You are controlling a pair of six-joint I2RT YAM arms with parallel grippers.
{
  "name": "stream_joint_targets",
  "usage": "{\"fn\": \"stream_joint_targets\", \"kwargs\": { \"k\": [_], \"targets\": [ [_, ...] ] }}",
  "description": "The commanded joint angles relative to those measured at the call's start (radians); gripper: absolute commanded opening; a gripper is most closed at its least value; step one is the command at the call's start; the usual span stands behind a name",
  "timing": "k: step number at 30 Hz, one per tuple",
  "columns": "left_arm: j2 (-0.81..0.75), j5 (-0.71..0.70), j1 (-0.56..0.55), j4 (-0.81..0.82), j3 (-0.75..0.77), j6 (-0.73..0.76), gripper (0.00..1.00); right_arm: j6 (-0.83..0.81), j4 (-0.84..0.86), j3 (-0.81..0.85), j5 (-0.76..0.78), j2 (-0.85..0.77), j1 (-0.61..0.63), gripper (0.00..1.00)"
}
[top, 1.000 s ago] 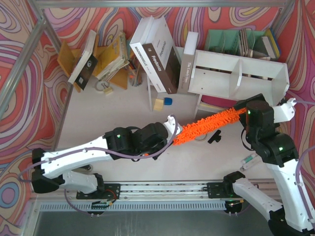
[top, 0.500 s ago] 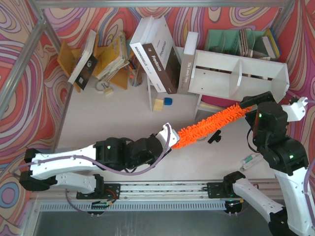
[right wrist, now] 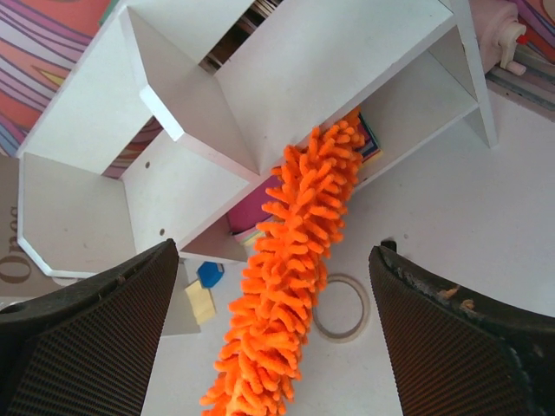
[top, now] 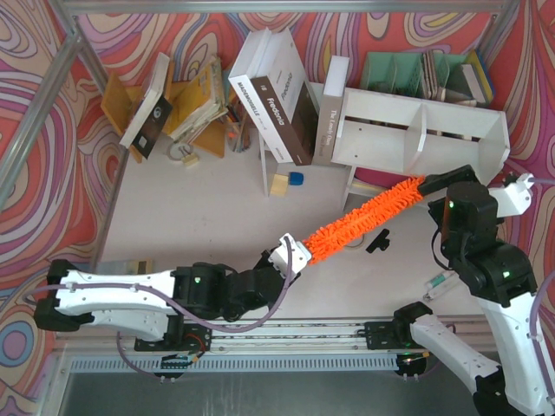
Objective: Dust the bookshelf with a duster
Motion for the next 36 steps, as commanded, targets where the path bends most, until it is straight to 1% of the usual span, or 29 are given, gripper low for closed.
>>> {"fn": "stream_joint_targets", "kwargs": {
  "k": [1,5,8,11,13,17,20,26,27,31,35,36],
  "targets": [
    [0.015,-0.133,-0.014,0.236,-0.036,-0.041,0.00,0.013,0.001,-0.020,0.010,-0.003,0.004,0.81],
    [0.065,-0.175,-0.017,0.337,-0.073,-0.049,0.00,0.014,0.006,-0.030,0.006,-0.001,0.004,0.81],
    [0.122,-0.188,-0.017,0.357,-0.071,-0.055,0.00,0.012,0.009,-0.030,0.007,0.002,0.004,0.81],
    [0.175,-0.238,-0.016,0.407,-0.081,-0.077,0.00,0.011,0.016,-0.034,0.006,0.006,0.004,0.81],
    [0.206,-0.237,-0.015,0.433,-0.079,-0.085,0.00,0.010,0.020,-0.037,0.003,0.008,0.004,0.81],
    [0.273,-0.281,-0.009,0.390,-0.042,-0.130,0.00,0.009,0.021,-0.039,0.005,0.011,0.004,0.81],
    [0.270,-0.280,0.006,0.358,-0.058,-0.189,0.00,0.007,0.024,-0.043,0.013,0.008,0.004,0.81],
    [0.216,-0.321,0.019,0.233,-0.116,-0.340,0.00,0.002,0.027,-0.053,0.019,0.008,0.004,0.81],
    [0.210,-0.357,0.019,0.204,-0.119,-0.372,0.00,0.002,0.027,-0.054,0.018,0.008,0.004,0.81],
    [0.163,-0.403,0.016,0.168,-0.151,-0.435,0.00,0.005,0.028,-0.061,0.019,0.005,0.004,0.81],
    [0.160,-0.359,0.016,0.260,-0.151,-0.356,0.00,0.009,0.031,-0.070,0.013,0.001,0.004,0.81],
    [0.176,-0.339,0.016,0.287,-0.145,-0.315,0.00,0.010,0.031,-0.070,0.010,0.000,0.004,0.81]
  ]
}}
